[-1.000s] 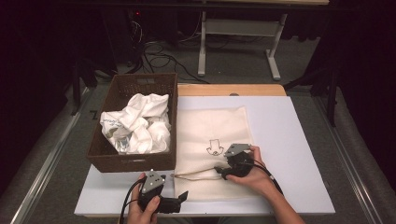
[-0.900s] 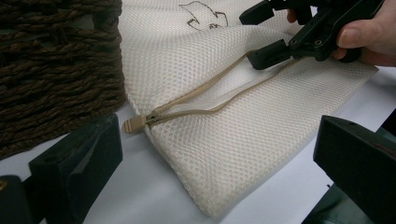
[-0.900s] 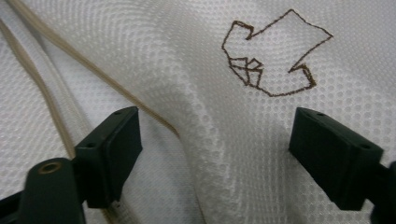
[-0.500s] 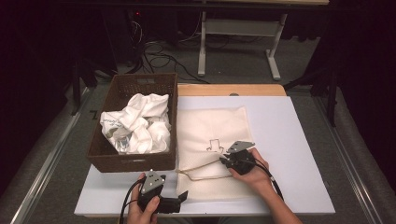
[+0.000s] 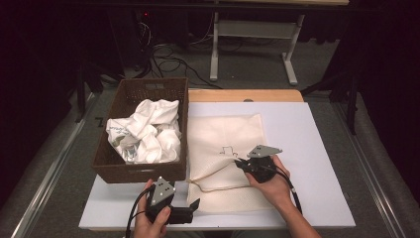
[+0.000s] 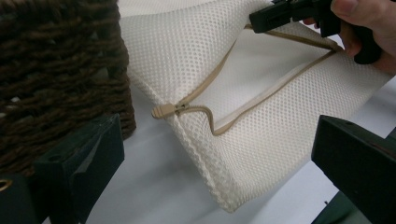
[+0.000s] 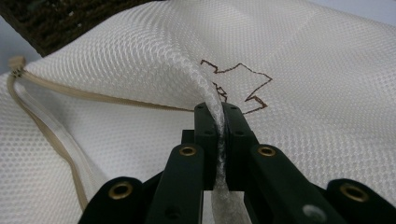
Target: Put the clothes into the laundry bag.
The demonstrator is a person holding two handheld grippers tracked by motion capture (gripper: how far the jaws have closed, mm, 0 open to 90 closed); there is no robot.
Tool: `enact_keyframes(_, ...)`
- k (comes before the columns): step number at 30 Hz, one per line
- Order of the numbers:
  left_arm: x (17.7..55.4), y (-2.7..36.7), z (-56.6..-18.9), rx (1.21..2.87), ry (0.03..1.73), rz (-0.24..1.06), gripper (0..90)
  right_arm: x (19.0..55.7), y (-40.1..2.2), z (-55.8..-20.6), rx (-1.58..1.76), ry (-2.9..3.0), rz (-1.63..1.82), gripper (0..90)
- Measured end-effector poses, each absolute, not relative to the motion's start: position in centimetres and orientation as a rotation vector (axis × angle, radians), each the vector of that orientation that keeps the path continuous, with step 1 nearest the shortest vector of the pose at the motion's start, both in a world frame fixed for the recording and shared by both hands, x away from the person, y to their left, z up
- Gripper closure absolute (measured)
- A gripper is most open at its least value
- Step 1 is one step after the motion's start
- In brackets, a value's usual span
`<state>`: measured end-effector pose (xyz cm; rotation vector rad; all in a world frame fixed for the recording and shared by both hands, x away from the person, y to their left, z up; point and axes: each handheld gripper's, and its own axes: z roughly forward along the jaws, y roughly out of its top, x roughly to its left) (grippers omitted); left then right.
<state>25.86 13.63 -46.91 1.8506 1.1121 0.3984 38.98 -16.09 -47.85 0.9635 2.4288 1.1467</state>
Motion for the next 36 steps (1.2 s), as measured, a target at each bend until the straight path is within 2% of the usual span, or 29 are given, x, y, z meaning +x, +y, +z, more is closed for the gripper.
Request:
enact_keyframes(4,25.8,13.5,-46.1,1.855,1.142,0.492,3.3,39.0,-16.3,-47.5,0.988,2.408,1.191,87.4)
enact_keyframes(17,27.5,14.6,-43.6,1.801,1.132,0.486,0.7,38.9,-16.5,-47.4,1.008,2.411,1.210,87.3)
enact_keyframes(33,31.6,17.4,-41.6,1.784,1.199,0.579,0.2,38.8,-16.4,-47.4,1.001,2.427,1.235,87.4)
enact_keyframes(36,32.4,17.9,-41.4,1.785,1.221,0.632,0.2,38.8,-16.4,-47.4,1.000,2.427,1.236,87.3)
